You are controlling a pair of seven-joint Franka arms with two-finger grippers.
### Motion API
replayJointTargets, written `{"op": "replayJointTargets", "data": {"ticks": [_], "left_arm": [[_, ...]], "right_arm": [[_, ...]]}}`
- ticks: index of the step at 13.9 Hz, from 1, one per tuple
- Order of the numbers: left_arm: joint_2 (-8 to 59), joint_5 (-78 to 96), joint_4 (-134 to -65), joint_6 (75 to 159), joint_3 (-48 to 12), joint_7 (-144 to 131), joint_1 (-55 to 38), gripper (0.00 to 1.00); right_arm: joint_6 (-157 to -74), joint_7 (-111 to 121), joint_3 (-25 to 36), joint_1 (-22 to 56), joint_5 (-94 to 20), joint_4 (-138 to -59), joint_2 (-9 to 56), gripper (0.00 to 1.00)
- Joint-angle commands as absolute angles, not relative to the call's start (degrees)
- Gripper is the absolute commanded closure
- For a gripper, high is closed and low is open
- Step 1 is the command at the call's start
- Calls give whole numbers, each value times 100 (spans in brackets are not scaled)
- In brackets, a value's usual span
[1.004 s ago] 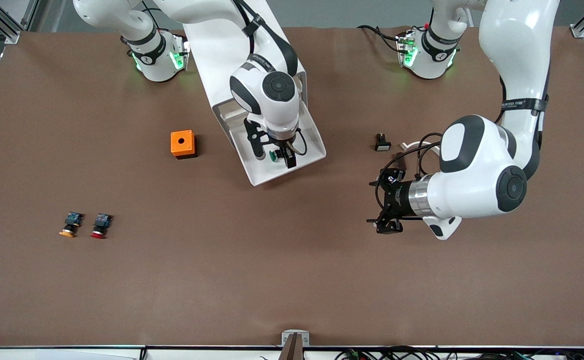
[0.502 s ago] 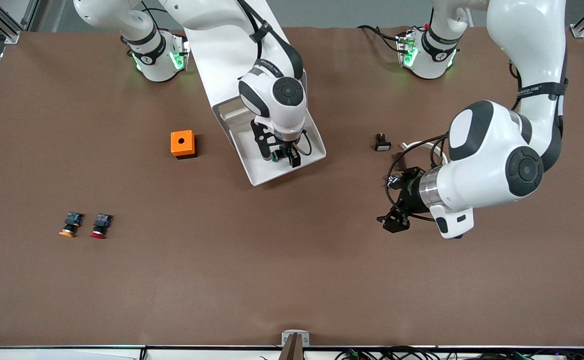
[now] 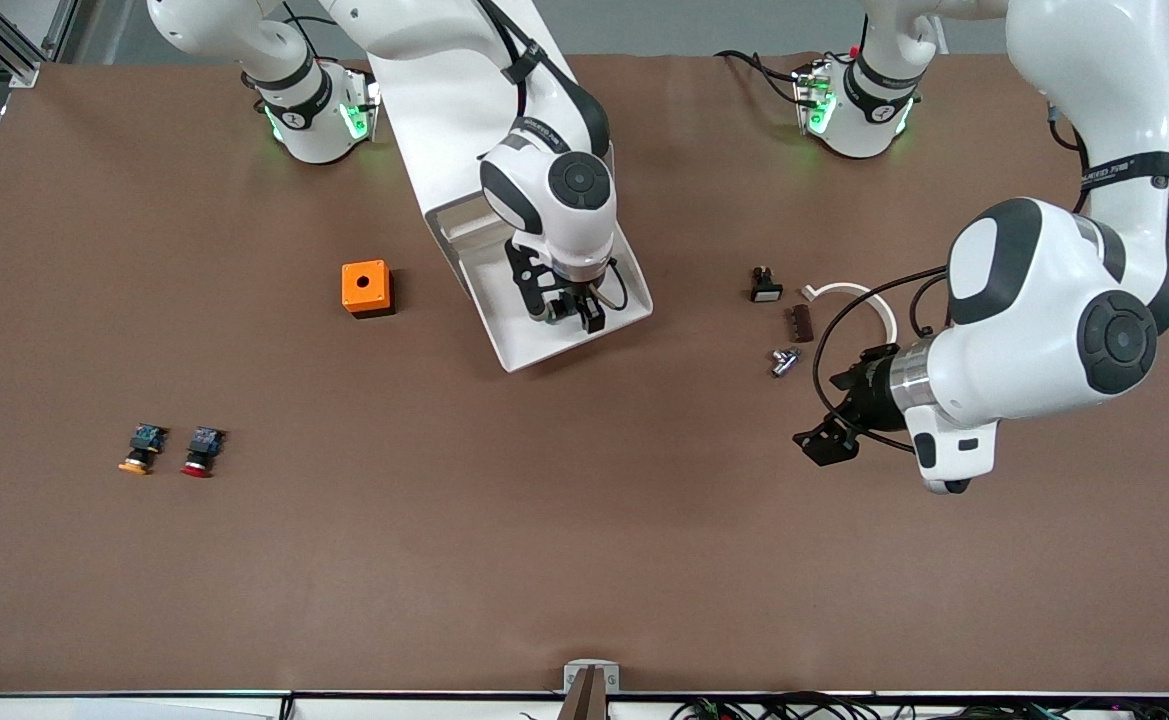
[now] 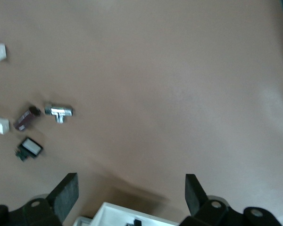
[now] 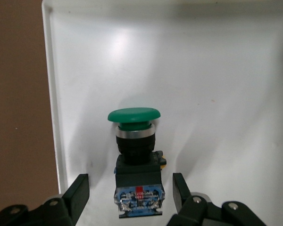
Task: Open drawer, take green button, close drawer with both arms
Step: 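Lift the green button out of the drawer with the right gripper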
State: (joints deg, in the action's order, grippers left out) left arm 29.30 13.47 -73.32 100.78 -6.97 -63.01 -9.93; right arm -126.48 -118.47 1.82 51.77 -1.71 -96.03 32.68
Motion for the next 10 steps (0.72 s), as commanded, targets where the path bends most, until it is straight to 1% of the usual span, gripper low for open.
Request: {"op": "replayJointTargets", "data": {"ticks": [1, 8, 9, 10], "left_arm": [[2751, 1195, -7506, 10002, -712, -5758, -896, 1], [2628, 1187, -7594, 9817, -703, -5186, -905, 1], [2619, 1187, -7602, 9817, -712, -5072, -905, 1], [2619, 1187, -7603, 9817, -712, -5019, -905, 1]], "right_arm": [[-12578, -11682, 229, 5247, -141, -9466, 3366, 28], [-12542, -11567, 229, 5317, -106, -9475, 3357, 27], [-12498, -11566, 229, 5317, -105, -9475, 3357, 28], [-12489, -11558, 229, 5317, -105, -9466, 3357, 33]]}}
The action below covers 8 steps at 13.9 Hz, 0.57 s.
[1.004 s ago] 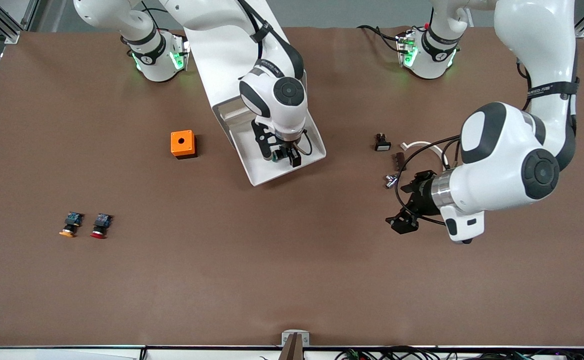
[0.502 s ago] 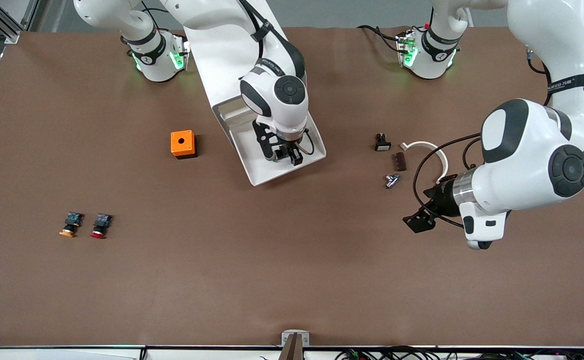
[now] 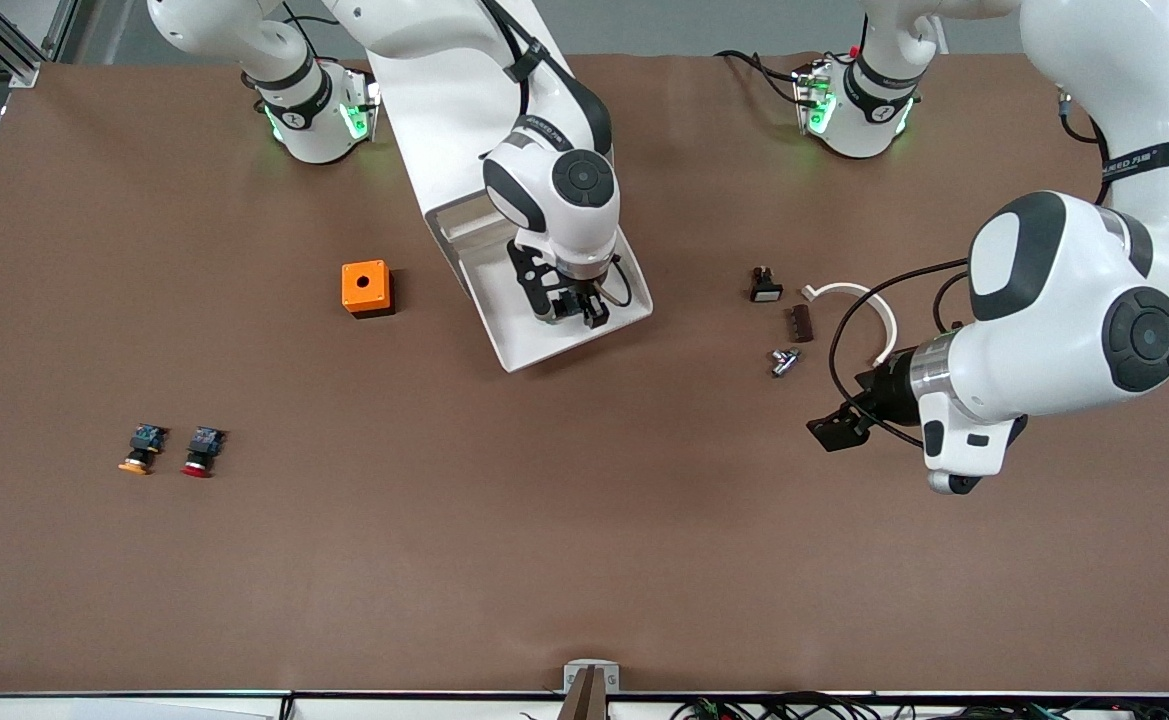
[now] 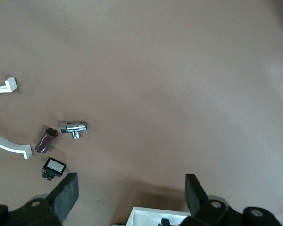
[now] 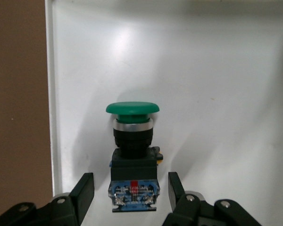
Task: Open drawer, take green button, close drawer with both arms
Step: 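Lift the green button out of the drawer with the right gripper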
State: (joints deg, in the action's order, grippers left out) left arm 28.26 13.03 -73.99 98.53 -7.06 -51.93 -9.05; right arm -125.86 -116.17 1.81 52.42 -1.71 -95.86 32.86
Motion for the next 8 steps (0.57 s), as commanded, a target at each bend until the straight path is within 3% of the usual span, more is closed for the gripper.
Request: {"op": "replayJointTargets", "data": {"ticks": [1, 5, 8], "left_arm": [[2628, 1187, -7611, 9817, -712, -5010, -923, 1], [2628, 827, -7611, 9809, -773, -4975, -993, 1], [2628, 817, -7629, 9765, -782, -4975, -1072, 1]], "right_arm": [[-12489, -11558, 229, 5309, -114, -9466, 3357, 43], [-12498, -11497, 229, 5309, -114, -9448, 3340, 95], [-12480, -11400, 229, 5239, -123, -9326, 3314, 99]]}}
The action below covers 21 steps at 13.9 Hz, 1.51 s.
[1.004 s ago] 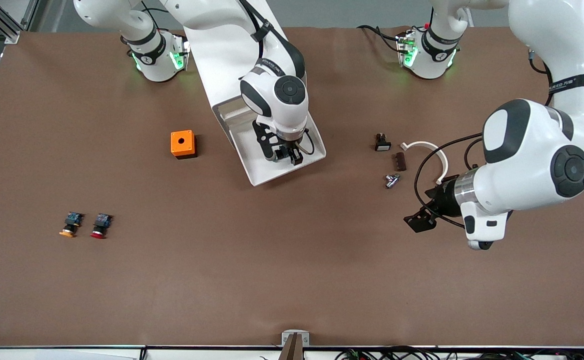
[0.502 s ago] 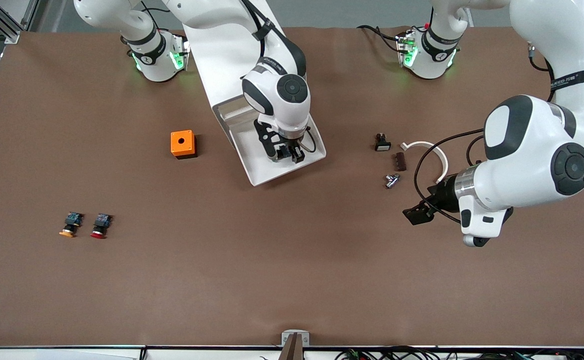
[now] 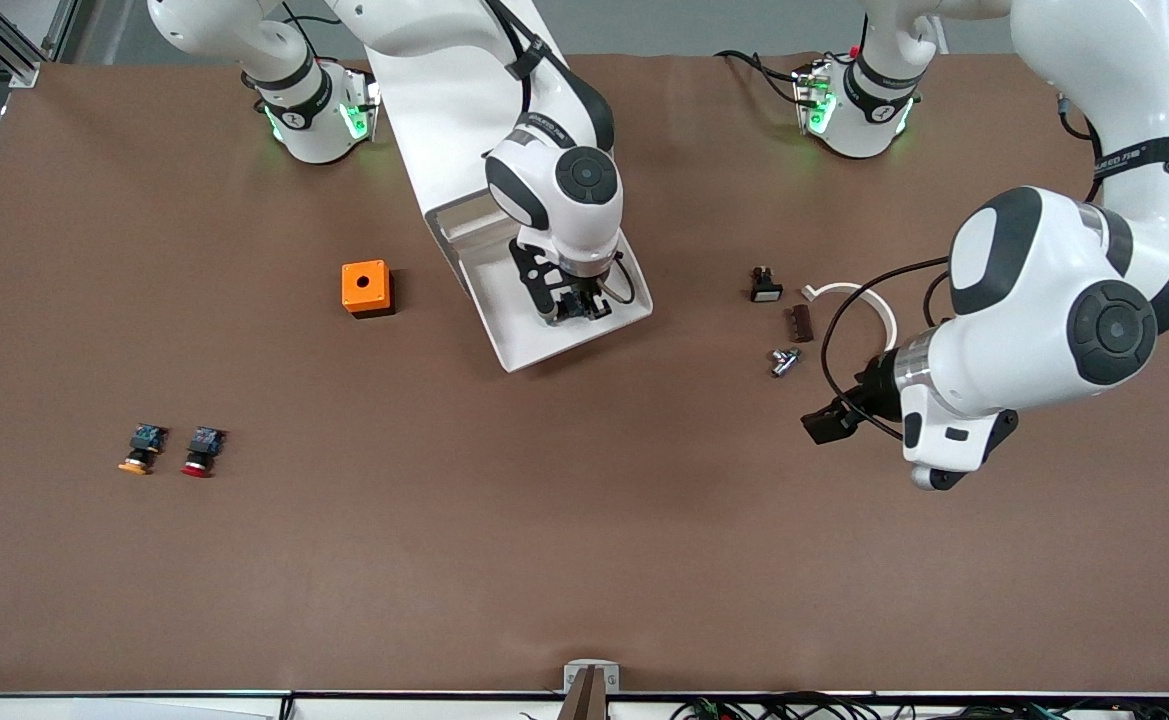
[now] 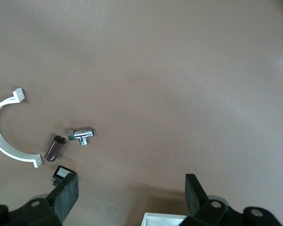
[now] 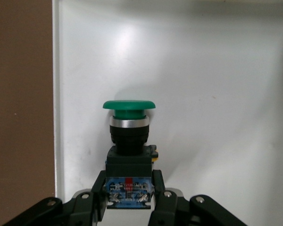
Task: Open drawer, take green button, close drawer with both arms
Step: 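Lift the green button out of the drawer with the right gripper, then set the button by the red one while the left gripper shuts the drawer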
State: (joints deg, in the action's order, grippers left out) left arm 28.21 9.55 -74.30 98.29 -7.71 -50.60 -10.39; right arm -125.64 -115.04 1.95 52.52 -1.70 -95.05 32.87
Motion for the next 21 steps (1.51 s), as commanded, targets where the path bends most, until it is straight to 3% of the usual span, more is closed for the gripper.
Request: {"op": "replayJointTargets", "data": {"ticks": [1, 5, 11, 15, 21], "left_arm": [[2628, 817, -7629, 9739, -782, -4975, -1081, 1], [2602, 809, -7655, 9712, -800, -4966, -1081, 1], [2654, 414, -7638, 9773, -853, -4747, -1072, 1], [2820, 176, -7620, 9904, -853, -4185, -1020, 1], [3216, -88, -7629, 10650, -861, -3797, -1449, 1]], "right_arm": [[-12411, -11356, 229, 5230, -123, -9247, 3296, 100], [-10998, -10155, 246, 4835, -176, -8413, 3182, 100], [-10880, -7379, 264, 3544, -123, -8876, 2585, 100], [-11625, -5200, 264, 2507, -114, -9893, 2093, 100], [-13690, -2993, 272, 1663, -97, -11696, 1749, 100]]}}
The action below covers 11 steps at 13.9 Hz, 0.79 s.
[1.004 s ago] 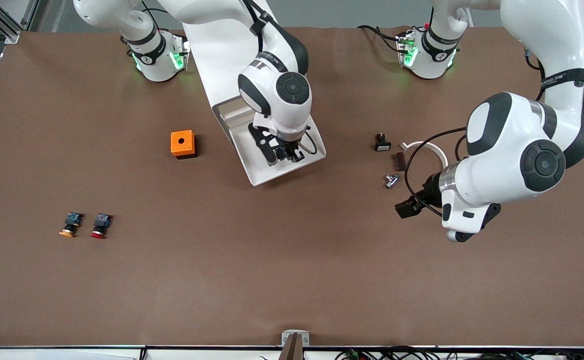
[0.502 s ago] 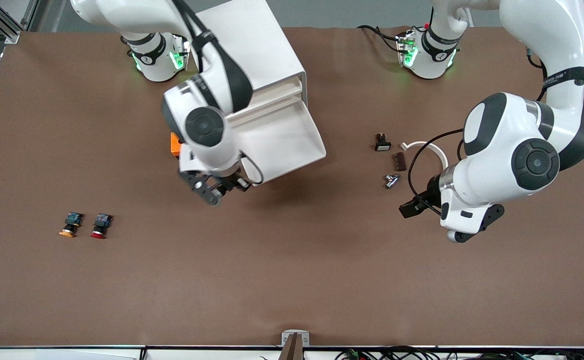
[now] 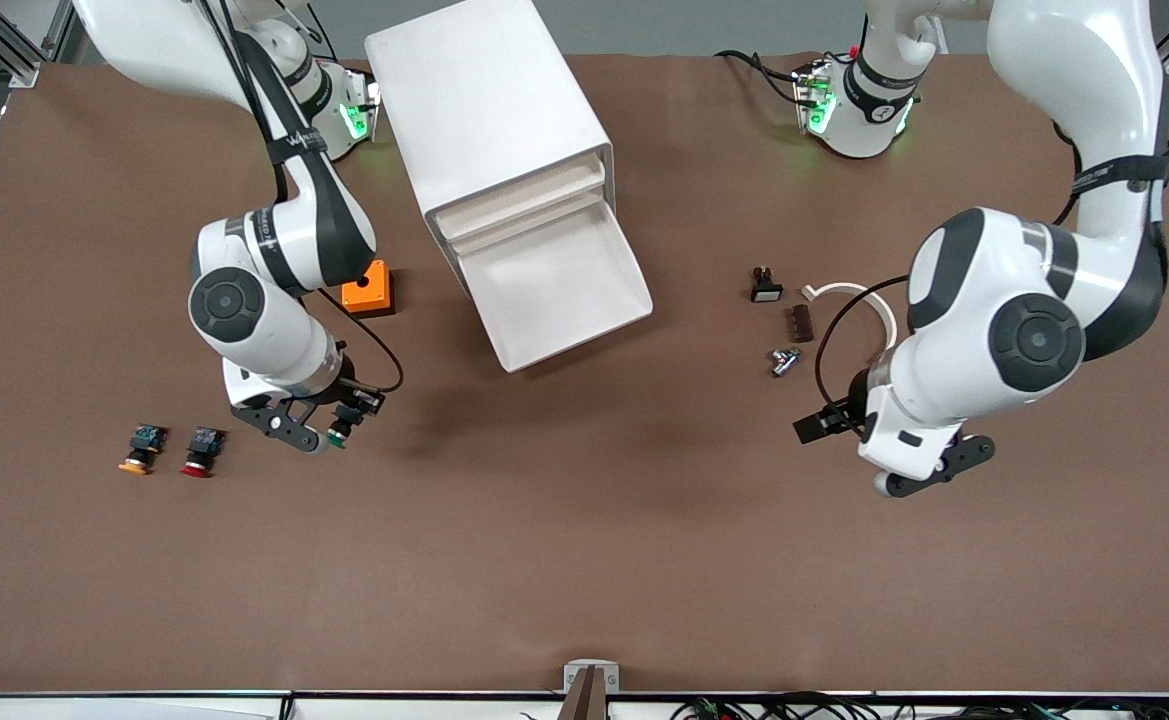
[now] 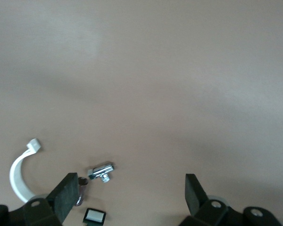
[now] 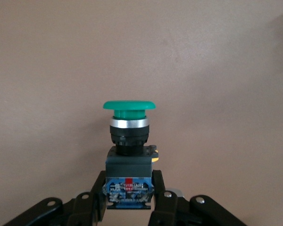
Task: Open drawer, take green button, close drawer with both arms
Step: 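Set the button by the red one while the left gripper shuts the drawer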
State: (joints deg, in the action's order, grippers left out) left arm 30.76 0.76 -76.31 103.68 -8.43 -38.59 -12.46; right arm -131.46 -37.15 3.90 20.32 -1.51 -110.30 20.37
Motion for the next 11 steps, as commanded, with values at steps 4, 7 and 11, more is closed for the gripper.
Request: {"op": "replayJointTargets", "data": {"ticks": [4, 7, 11], "left_arm": [[3638, -88, -7646, 11064, -870, -3806, -1959, 1], [3919, -53, -7664, 11381, -879, -3858, -2520, 1], [4358, 26, -7664, 11960, -879, -4735, -2997, 1]], "right_arm": [[-14282, -1645, 281, 977, -79, -11909, 1968, 100], [-14493, -1188, 273, 529, 166, -11822, 2267, 100], [-14765, -967, 272, 238, 220, -11523, 2794, 100]]}}
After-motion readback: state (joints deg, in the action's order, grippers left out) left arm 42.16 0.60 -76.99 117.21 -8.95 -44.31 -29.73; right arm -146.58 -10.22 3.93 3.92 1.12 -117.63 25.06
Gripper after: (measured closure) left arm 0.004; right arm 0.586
